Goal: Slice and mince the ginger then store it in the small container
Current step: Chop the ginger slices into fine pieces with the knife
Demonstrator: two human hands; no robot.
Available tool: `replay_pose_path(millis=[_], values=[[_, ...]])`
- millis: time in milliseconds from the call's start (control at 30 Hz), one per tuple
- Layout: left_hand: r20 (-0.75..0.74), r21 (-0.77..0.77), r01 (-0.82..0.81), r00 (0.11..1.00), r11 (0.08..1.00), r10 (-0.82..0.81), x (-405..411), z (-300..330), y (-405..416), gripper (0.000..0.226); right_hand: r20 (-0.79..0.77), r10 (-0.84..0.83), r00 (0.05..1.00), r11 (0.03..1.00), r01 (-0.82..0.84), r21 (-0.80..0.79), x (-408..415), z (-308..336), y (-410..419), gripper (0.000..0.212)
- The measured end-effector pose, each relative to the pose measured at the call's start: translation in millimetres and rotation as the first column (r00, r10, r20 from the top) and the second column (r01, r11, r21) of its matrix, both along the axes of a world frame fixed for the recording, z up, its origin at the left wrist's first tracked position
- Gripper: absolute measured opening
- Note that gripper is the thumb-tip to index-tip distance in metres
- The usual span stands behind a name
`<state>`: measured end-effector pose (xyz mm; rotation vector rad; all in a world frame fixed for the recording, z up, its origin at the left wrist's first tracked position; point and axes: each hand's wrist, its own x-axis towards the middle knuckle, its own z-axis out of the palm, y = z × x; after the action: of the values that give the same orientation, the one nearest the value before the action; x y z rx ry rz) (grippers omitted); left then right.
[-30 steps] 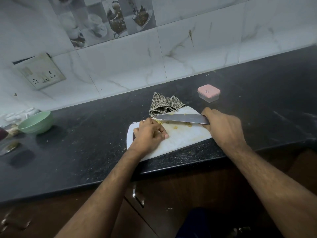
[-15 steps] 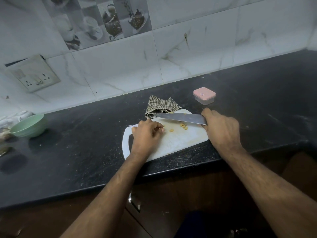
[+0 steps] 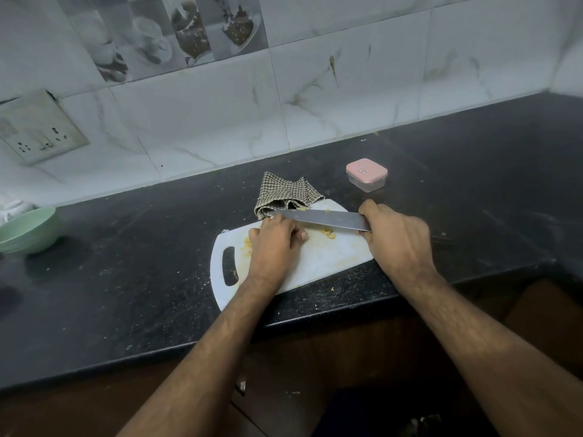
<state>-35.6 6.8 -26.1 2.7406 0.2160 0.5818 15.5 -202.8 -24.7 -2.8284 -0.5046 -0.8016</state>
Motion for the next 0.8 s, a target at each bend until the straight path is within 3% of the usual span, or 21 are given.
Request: replay_pose_path(millis=[133, 333, 467, 633, 800], values=[[-0.027, 0.021, -0.039, 0.999, 0.999, 0.039, 1, -4, 4, 0.020, -0.023, 0.024, 0.999, 1.000, -0.024, -0.002, -2, 2, 1, 0.014], [0.137, -0.335, 0.044, 0.991, 0.941, 0.002, -6, -7, 10, 0.017, -0.044, 0.050, 0.998, 0.999, -0.050, -0.002, -3, 2, 0, 0.014], [0.135, -0.422, 0.028, 0.990, 0.906, 0.033, -21, -3, 11, 0.010, -0.037, 0.083, 0.996, 0.997, -0.083, -0.002, -3, 4, -2, 0.015], [0.092, -0.414, 0.015, 0.995, 0.910, 0.025, -35, -12, 13, 0.008, -0.032, 0.114, 0.993, 0.993, -0.113, 0.024, -5, 2, -1, 0.015], [0.177, -0.339, 0.039, 0.984, 0.940, 0.023, -36, -12, 11, 0.009, 0.008, 0.141, 0.990, 0.990, -0.141, 0.017, -7, 3, -2, 0.018]])
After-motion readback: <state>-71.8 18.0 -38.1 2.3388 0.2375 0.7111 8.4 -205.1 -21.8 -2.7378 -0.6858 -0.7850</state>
